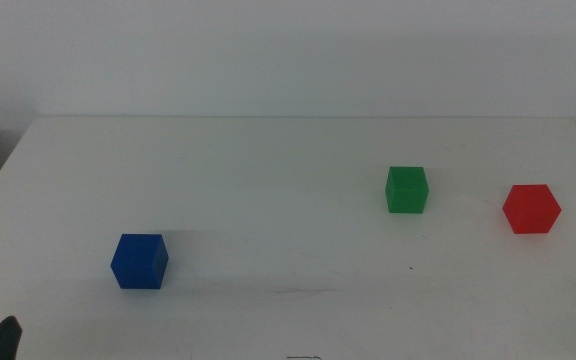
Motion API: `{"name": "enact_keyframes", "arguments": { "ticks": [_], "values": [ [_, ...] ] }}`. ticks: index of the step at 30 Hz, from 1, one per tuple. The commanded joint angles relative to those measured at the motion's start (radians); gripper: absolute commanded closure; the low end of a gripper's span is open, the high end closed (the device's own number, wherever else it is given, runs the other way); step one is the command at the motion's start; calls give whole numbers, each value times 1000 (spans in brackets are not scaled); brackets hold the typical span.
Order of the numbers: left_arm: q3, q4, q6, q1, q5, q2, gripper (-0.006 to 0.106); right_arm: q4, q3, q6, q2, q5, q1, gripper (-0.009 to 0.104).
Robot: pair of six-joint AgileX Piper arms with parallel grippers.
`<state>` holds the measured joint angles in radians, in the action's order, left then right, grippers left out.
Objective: Stack red cubes first, then green, then blue cubes in a specific spot.
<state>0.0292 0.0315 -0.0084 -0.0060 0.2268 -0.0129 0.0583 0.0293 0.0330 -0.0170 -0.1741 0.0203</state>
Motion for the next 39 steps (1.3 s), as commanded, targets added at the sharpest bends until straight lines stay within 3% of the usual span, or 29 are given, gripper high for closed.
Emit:
{"name": "enact_keyframes", "arguments": {
  "ticks": [1, 11, 16, 24, 29, 39],
  "values": [
    [-3, 8, -8, -2, -79, -17, 11, -7, -63, 7, -9, 56, -5, 4],
    [-3, 8, -8, -2, -79, -17, 11, -30, -456, 7, 205, -378, -5, 4],
    [-3, 8, -8, -2, -79, -17, 11, -32, -657, 7, 402, -524, -5, 4],
    [-3, 8, -8, -2, -79, -17, 11, -125, -999, 6, 737, -769, -5, 4],
    [-3, 8, -8, -2, -79, -17, 11, -131, -1180, 6, 956, -946, -5, 4],
    [-3, 8, -8, -2, -79, -17, 11, -156, -1327, -44, 1289, -972, -5, 4]
  ]
}}
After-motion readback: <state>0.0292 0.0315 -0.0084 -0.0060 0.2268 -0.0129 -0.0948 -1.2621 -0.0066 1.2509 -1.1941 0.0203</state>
